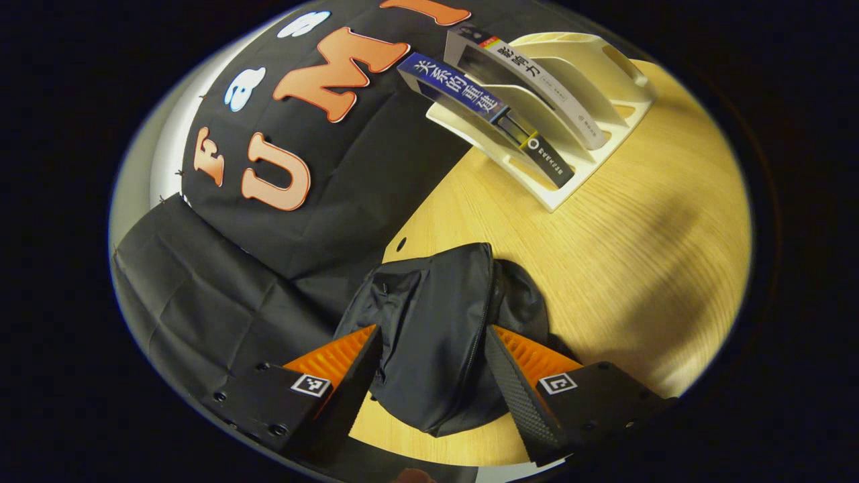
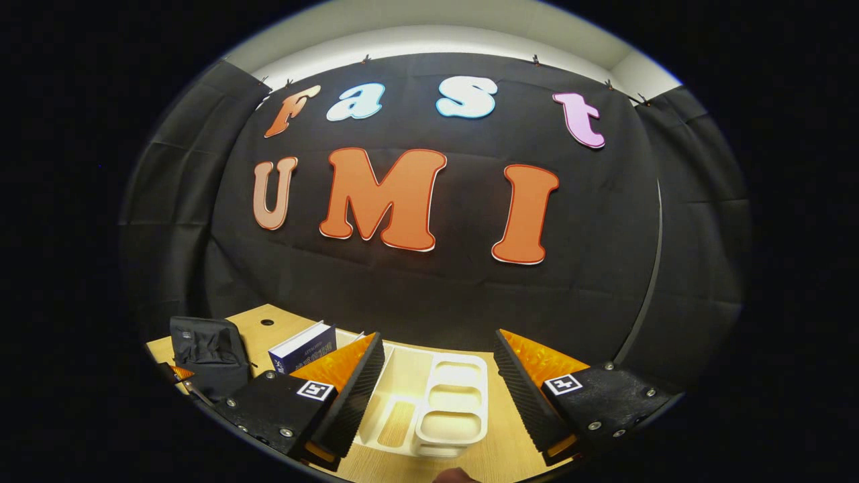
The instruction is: Open the schoolbag, grab two books from the bookshelf and put them into the schoolbag.
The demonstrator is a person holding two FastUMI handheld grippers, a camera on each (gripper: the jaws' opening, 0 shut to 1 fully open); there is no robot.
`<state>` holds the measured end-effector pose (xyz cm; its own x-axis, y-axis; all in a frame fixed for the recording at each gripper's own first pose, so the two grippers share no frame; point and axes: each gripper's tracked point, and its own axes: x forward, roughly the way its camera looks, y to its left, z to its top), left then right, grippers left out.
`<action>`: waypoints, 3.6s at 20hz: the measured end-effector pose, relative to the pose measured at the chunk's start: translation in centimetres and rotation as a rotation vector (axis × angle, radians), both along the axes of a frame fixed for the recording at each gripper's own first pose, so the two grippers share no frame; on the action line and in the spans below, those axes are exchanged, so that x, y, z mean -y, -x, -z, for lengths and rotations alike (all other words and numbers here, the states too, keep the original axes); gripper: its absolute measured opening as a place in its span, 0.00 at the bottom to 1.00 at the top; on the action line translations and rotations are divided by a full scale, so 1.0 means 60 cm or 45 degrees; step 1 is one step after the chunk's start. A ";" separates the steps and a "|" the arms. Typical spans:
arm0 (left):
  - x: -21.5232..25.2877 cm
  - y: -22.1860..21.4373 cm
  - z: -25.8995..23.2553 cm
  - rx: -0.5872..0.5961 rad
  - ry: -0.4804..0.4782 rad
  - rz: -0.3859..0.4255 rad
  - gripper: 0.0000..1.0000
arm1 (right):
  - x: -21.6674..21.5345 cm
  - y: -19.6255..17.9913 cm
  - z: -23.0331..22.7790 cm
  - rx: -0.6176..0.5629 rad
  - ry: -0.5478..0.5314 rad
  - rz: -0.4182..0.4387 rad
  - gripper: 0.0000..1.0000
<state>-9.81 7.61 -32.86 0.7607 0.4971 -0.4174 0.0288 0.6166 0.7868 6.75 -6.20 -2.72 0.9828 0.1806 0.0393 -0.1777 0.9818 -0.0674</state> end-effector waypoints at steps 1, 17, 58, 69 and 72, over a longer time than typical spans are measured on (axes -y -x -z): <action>-0.003 -0.003 0.003 -0.006 -0.004 -0.005 0.97 | 0.000 -0.001 -0.002 0.004 0.005 -0.008 0.98; -0.069 -0.032 0.007 -0.201 0.069 -0.032 0.10 | -0.054 -0.015 -0.007 -0.013 0.065 -0.123 0.98; -0.191 -0.132 -0.230 -0.866 0.775 0.314 0.04 | -0.362 -0.125 0.197 -1.286 0.240 -0.109 0.80; -0.191 -0.132 -0.237 -0.931 0.781 0.395 0.04 | -0.380 -0.123 0.248 -1.566 0.121 0.006 0.41; -0.194 -0.132 -0.229 -0.943 0.807 0.439 0.04 | -0.375 -0.109 0.245 -1.591 0.057 0.050 0.37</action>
<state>-1.90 19.26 -19.11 0.2659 -0.1733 -0.9483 0.6272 0.7781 0.0336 13.26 16.31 -17.39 0.3482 0.1273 -0.9287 -0.1145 0.9891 0.0926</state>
